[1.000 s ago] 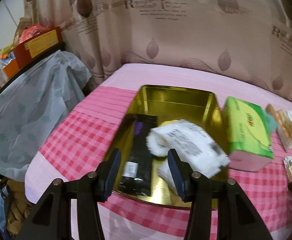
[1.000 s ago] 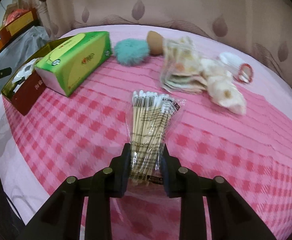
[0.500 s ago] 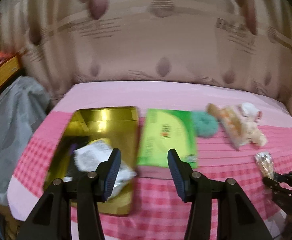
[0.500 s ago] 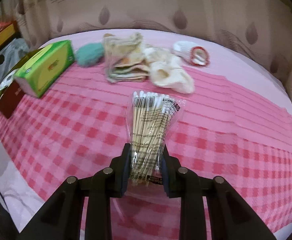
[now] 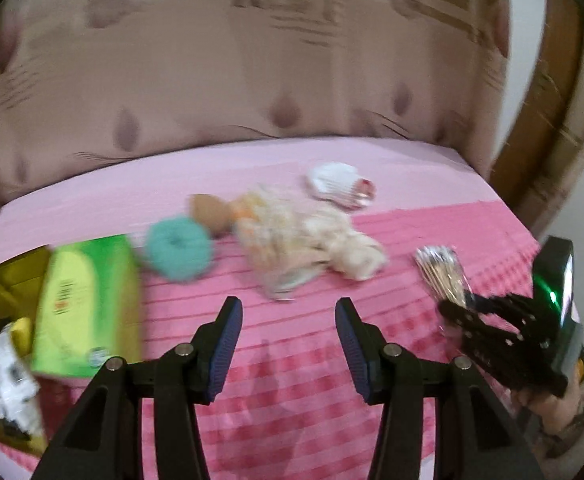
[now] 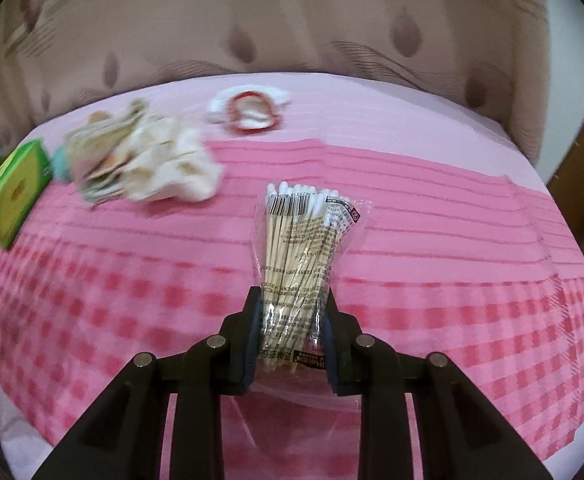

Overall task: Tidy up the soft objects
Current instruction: 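Lift the cotton swab bag with the right tool while the left tool approaches the cream cloth, then grasp the cream satin cloth with the left tool and lift it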

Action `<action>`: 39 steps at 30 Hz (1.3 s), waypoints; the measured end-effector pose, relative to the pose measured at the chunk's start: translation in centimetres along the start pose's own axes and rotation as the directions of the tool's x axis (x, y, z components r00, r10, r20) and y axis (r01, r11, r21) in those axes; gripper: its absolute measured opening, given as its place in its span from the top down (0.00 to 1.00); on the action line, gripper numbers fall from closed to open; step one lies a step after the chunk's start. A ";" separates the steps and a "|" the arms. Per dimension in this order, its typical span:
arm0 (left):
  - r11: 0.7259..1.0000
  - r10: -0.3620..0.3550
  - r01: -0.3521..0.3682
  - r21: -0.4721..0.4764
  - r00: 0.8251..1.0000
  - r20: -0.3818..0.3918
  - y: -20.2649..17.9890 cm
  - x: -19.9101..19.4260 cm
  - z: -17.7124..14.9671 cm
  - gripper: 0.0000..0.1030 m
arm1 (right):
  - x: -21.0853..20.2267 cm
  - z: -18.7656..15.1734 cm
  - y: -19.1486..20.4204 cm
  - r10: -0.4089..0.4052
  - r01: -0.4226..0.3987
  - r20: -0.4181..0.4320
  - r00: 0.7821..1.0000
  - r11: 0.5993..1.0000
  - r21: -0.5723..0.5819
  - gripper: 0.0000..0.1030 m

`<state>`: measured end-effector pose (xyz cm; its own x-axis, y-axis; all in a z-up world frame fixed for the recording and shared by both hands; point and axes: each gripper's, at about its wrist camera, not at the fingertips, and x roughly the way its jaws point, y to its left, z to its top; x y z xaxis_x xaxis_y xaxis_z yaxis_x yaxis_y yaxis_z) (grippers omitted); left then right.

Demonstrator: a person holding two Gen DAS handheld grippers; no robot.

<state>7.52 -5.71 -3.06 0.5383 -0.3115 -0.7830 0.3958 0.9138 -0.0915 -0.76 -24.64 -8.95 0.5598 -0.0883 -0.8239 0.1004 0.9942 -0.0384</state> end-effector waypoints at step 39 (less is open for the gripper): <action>0.995 -0.010 0.028 0.100 0.984 -0.179 -7.8 14.6 3.6 0.90 | 0.7 0.2 -5.7 0.010 -0.014 0.041 0.999 0.993 0.114 0.73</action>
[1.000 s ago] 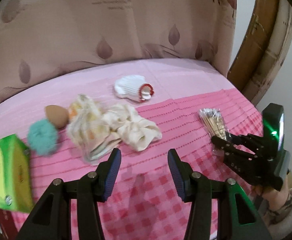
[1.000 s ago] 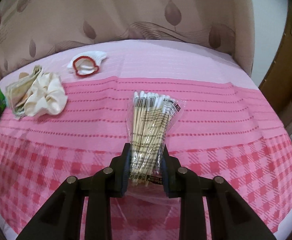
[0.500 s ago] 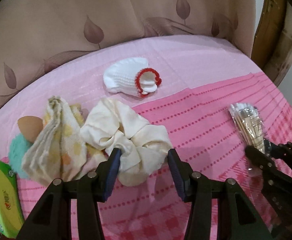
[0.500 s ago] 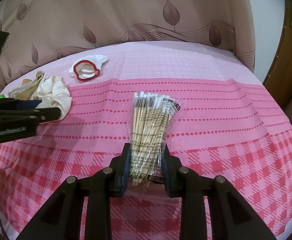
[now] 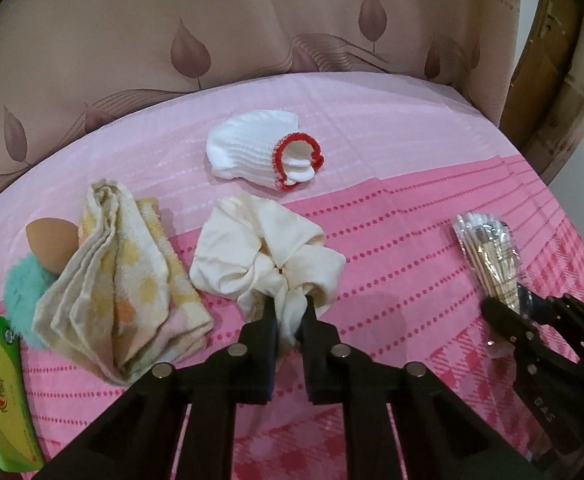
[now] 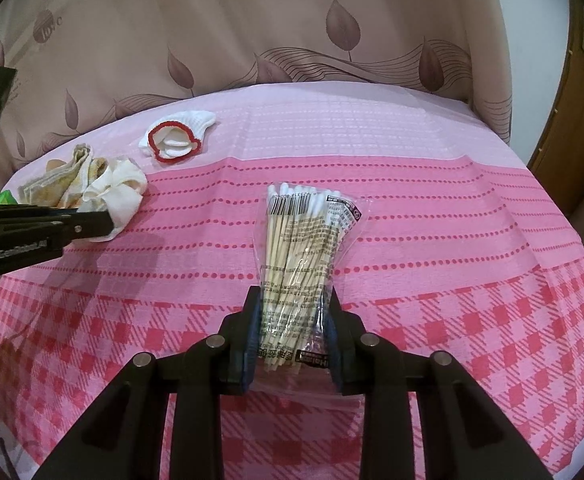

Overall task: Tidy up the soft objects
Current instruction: 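Grasp the cream satin cloth with the left tool and lift it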

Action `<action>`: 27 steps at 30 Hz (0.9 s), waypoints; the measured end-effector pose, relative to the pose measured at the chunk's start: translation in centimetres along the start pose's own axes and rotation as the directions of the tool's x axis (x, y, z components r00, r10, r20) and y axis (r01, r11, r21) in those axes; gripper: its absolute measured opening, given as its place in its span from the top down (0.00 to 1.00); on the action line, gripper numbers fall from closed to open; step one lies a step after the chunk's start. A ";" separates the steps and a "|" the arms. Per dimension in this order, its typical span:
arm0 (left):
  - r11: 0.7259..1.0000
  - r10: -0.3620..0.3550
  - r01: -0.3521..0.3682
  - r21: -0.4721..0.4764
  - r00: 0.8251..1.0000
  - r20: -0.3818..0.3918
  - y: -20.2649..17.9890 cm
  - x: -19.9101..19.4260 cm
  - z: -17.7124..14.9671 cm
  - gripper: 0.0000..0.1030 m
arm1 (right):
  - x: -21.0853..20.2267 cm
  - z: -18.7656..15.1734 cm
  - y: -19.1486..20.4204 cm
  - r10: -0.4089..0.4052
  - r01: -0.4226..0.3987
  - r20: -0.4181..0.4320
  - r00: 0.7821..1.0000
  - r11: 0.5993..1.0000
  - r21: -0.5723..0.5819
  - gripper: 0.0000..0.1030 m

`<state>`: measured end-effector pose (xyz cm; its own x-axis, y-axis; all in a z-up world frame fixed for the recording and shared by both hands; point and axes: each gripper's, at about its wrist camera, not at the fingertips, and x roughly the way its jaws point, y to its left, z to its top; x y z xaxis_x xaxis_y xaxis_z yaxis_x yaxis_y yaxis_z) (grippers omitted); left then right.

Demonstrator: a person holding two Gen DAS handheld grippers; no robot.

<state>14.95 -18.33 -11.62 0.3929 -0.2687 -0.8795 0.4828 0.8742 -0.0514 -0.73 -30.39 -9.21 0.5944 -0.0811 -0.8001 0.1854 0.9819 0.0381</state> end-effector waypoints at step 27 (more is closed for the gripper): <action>0.997 0.057 -0.044 -0.065 0.976 0.212 4.4 -13.7 -1.2 0.90 | 0.1 0.0 0.2 -0.019 0.019 -0.007 1.000 1.000 -0.007 0.73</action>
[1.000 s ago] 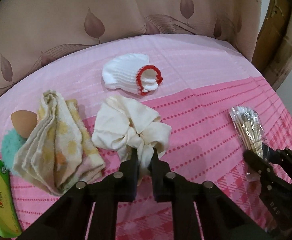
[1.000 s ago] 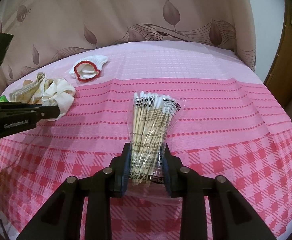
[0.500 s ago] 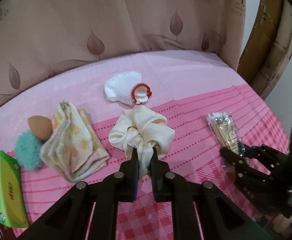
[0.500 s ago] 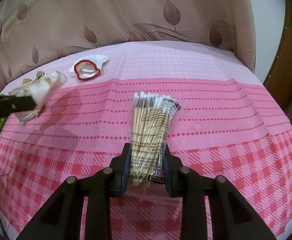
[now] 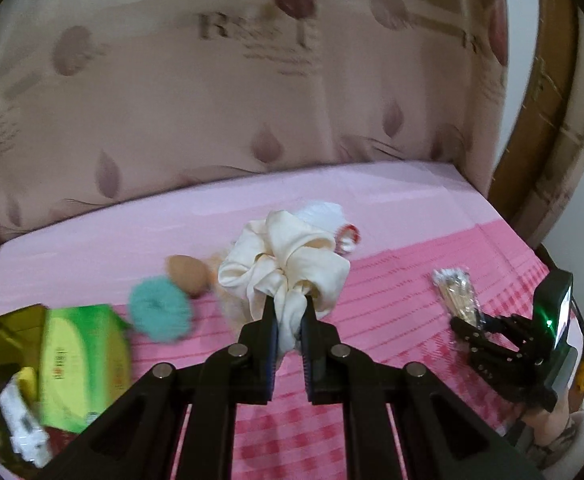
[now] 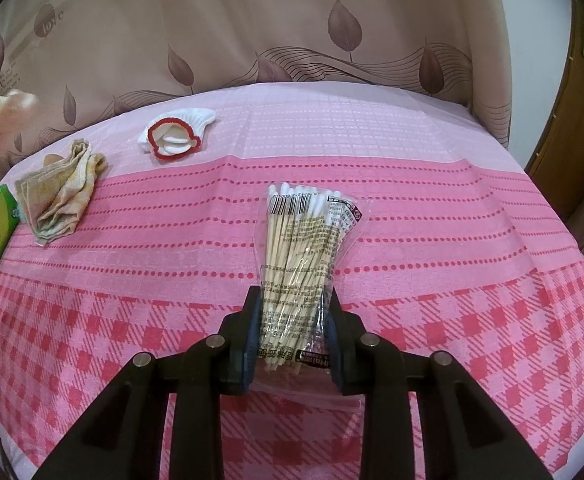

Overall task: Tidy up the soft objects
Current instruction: 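Carry the cream cloth into the gold tin and open the left tool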

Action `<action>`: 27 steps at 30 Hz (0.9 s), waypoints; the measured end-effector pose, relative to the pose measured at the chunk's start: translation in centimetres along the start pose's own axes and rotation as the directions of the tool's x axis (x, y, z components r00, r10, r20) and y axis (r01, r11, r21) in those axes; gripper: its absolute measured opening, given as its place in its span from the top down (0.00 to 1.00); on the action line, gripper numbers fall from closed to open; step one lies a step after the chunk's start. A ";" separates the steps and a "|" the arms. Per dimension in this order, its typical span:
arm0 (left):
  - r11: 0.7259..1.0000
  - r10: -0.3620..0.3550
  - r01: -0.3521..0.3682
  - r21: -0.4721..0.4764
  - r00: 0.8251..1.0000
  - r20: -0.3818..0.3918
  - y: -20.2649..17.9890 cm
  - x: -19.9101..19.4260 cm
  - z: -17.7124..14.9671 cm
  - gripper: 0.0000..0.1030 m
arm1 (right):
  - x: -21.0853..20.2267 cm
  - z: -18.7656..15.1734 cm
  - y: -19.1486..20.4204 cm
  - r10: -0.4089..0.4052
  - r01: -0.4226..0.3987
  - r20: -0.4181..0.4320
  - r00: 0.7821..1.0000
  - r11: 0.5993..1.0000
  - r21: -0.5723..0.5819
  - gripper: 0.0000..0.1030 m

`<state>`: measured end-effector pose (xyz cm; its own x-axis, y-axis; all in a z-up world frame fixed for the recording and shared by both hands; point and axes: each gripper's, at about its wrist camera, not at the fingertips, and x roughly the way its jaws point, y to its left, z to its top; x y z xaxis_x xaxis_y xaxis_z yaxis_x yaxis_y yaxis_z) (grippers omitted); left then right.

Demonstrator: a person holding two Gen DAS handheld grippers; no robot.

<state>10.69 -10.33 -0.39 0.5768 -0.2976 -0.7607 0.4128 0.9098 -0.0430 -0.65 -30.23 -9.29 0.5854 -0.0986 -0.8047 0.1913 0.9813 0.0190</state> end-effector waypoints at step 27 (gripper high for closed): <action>0.856 0.415 -0.411 -0.314 0.908 -0.058 24.6 -9.2 -6.1 0.90 | 0.0 0.0 0.1 -0.019 0.019 -0.004 1.000 1.000 -0.014 0.73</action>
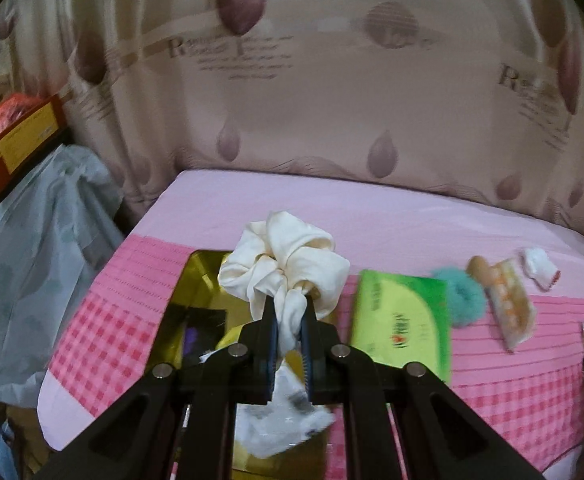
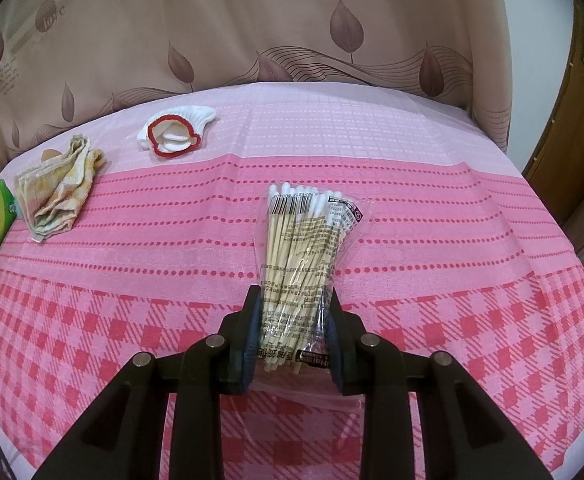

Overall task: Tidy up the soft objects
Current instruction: 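Carry the cream cloth into the gold tin and open the left tool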

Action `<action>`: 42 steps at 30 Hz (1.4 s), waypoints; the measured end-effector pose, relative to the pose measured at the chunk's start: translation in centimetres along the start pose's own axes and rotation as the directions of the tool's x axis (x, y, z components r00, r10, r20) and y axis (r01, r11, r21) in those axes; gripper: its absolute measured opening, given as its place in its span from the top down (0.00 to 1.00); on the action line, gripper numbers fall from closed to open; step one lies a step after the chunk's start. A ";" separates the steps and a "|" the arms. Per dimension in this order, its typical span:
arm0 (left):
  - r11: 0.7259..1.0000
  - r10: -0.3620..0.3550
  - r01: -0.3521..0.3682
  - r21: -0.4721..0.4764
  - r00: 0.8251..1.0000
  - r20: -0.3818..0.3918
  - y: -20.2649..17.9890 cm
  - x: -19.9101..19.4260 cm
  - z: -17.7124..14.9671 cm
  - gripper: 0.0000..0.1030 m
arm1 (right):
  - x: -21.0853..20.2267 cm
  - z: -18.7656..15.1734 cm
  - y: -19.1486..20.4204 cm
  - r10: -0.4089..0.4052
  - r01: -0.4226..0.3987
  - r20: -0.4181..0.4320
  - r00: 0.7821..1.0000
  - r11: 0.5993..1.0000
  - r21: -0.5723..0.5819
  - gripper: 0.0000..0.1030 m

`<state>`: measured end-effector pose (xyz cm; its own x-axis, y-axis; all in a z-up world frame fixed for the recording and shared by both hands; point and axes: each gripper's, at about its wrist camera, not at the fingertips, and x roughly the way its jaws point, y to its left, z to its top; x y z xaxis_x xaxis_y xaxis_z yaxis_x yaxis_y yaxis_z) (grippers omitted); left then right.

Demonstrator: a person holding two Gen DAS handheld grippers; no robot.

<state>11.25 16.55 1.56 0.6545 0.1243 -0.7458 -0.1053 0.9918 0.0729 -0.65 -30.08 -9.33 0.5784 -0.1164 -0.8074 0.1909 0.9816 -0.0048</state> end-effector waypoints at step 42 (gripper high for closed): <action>0.993 0.105 -0.115 -0.039 0.977 -0.186 5.3 8.8 -2.9 0.67 | 0.0 0.0 0.0 -0.019 0.019 -0.007 1.000 1.000 -0.006 0.73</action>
<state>14.27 22.86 -6.56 0.4889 0.2203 -0.8441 -0.2086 0.9690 0.1320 -0.67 -30.08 -9.36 0.5691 -0.1344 -0.8112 0.1977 0.9800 -0.0237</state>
